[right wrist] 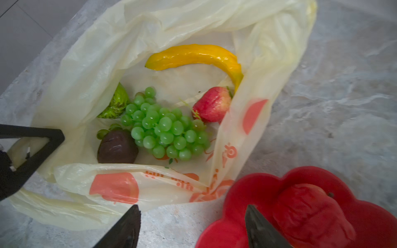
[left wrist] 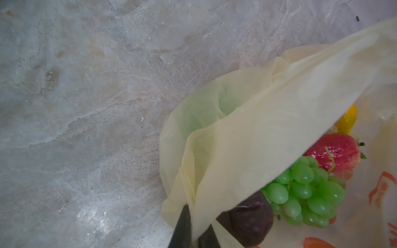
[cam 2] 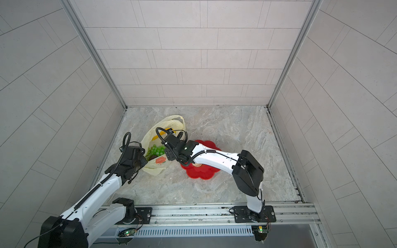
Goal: Take fruits out of the plastic bag
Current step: Pick up the fruit from the plastic bag.
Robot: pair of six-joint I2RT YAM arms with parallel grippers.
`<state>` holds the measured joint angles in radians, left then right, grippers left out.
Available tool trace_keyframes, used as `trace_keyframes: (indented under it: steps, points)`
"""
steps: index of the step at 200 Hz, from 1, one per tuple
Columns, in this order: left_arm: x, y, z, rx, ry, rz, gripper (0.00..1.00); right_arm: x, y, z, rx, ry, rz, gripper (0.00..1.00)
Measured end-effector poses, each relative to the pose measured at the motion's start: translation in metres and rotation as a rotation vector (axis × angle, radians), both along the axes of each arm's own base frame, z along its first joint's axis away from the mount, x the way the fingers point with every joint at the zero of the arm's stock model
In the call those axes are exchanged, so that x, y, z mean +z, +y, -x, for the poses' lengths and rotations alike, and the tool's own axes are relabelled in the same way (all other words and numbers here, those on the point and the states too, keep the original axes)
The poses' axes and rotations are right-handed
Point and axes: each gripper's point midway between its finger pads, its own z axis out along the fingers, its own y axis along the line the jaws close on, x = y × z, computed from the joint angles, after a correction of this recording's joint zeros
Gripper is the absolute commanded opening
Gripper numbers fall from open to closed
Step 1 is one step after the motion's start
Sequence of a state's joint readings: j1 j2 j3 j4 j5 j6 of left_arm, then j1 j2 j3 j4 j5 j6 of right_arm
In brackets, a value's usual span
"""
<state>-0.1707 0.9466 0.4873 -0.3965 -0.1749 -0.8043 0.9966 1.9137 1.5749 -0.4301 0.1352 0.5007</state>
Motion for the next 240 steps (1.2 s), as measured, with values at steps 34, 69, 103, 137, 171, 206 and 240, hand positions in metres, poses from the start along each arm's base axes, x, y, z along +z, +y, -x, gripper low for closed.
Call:
trace_keyframes:
  steps: [34, 69, 103, 137, 171, 206, 240]
  points:
    - [0.009, 0.003, 0.001, 0.012, 0.011, -0.017, 0.1, -0.01, 0.044, -0.01, 0.08, 0.038, -0.043, 0.73]
    - [0.023, 0.008, -0.001, 0.04, -0.016, -0.032, 0.08, -0.018, 0.084, -0.017, 0.209, 0.032, -0.062, 0.74]
    - [0.034, 0.017, -0.005, 0.089, -0.045, -0.05, 0.08, -0.022, 0.119, -0.023, 0.335, 0.002, -0.08, 0.76]
    - [0.034, 0.024, -0.002, 0.126, -0.043, -0.068, 0.0, -0.032, 0.149, -0.032, 0.428, -0.013, -0.104, 0.78]
    - [0.034, 0.026, -0.001, 0.138, -0.043, -0.08, 0.01, -0.054, 0.161, -0.038, 0.481, 0.009, -0.11, 0.81]
    - [0.035, 0.03, -0.001, 0.155, -0.046, -0.096, 0.01, -0.069, 0.159, -0.047, 0.515, 0.032, -0.121, 0.85]
    - [0.034, 0.029, -0.003, 0.15, -0.055, -0.092, 0.0, -0.07, 0.166, -0.062, 0.538, -0.015, -0.159, 0.9]
